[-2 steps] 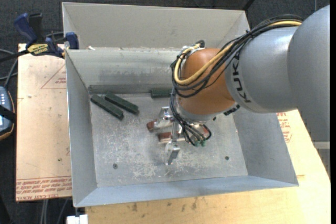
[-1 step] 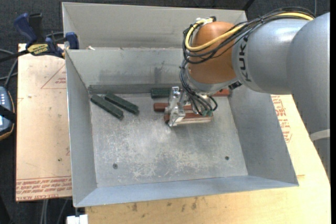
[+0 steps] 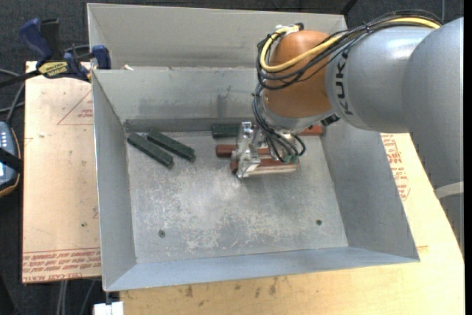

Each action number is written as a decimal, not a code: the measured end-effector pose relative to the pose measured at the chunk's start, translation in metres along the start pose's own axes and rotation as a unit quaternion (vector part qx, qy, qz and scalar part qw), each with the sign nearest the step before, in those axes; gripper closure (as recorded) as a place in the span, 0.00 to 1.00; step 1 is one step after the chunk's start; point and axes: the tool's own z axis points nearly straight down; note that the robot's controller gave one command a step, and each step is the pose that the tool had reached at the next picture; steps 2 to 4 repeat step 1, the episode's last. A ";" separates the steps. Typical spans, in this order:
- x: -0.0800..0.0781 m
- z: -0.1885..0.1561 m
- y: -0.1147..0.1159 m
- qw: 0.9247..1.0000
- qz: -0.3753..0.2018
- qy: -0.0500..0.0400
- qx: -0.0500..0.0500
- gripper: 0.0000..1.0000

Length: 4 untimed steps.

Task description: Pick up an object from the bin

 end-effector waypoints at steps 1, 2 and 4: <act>-0.003 -0.153 -0.013 1.000 -0.008 0.009 0.004 1.00; -0.003 -0.153 -0.013 1.000 -0.008 0.009 0.004 1.00; -0.003 -0.153 -0.013 1.000 -0.008 0.009 0.004 1.00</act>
Offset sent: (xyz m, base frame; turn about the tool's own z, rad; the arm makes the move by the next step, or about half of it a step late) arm 0.0000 0.0000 0.0000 0.0000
